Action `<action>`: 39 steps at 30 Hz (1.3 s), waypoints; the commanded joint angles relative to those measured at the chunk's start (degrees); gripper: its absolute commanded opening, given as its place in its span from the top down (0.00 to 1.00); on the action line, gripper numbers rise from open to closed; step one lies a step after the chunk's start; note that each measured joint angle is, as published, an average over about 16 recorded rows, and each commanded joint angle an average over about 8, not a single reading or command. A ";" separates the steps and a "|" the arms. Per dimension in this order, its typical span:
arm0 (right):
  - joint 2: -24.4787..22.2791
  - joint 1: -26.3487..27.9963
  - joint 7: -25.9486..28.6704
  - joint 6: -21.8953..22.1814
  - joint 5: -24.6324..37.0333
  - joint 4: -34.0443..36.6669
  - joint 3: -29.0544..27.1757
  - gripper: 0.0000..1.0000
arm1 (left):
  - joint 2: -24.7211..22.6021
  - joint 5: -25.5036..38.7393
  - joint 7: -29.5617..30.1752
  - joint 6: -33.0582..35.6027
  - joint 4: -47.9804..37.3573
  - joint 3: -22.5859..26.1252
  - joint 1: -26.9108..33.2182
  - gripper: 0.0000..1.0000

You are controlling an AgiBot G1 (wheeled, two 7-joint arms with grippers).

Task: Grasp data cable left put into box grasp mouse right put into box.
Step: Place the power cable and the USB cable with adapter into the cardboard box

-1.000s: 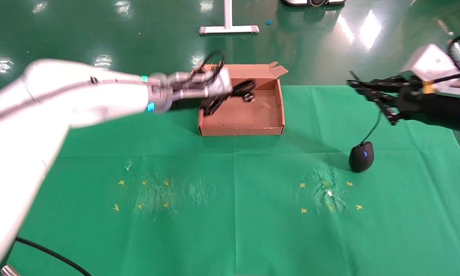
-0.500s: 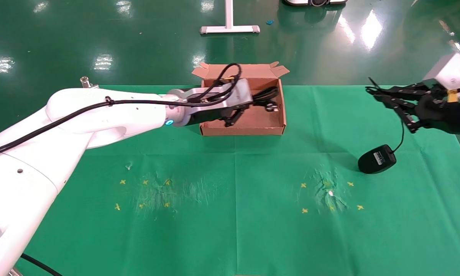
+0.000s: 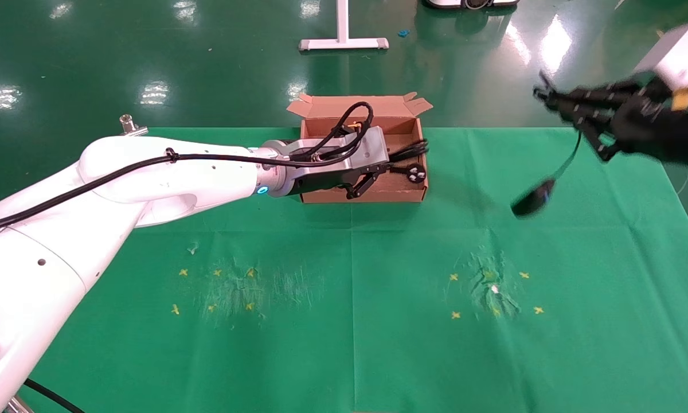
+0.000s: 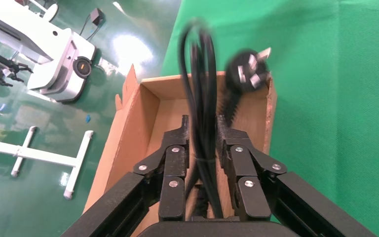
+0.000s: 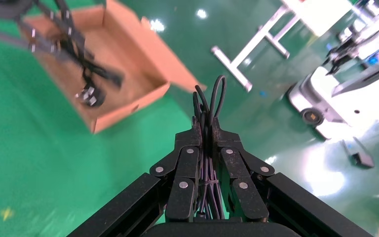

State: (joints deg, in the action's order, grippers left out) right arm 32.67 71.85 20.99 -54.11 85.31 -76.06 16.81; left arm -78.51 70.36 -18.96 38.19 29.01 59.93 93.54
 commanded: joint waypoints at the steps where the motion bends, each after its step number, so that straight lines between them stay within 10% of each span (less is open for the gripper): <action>1: -0.17 0.76 -0.01 -0.14 -1.04 -0.11 -0.65 1.00 | -0.01 -1.27 -0.30 -0.34 -0.03 1.17 0.15 0.00; 9: 4.67 5.04 -3.48 -0.15 -2.59 0.80 -0.48 1.00 | 1.70 -5.31 -1.64 0.07 -4.14 2.77 3.12 0.00; 20: 17.84 9.19 -7.84 -0.27 -0.36 5.44 5.06 1.00 | 16.81 -14.23 -6.94 19.14 -4.11 -2.50 6.35 0.00; 39: 34.15 12.87 -13.56 2.08 3.93 28.03 11.55 0.89 | 16.94 -14.55 -7.51 19.39 -4.20 -2.75 6.15 0.00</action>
State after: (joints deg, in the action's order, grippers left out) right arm 66.42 84.50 7.33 -52.23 88.79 -49.32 28.03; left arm -61.50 55.78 -26.47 57.66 24.81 57.18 99.70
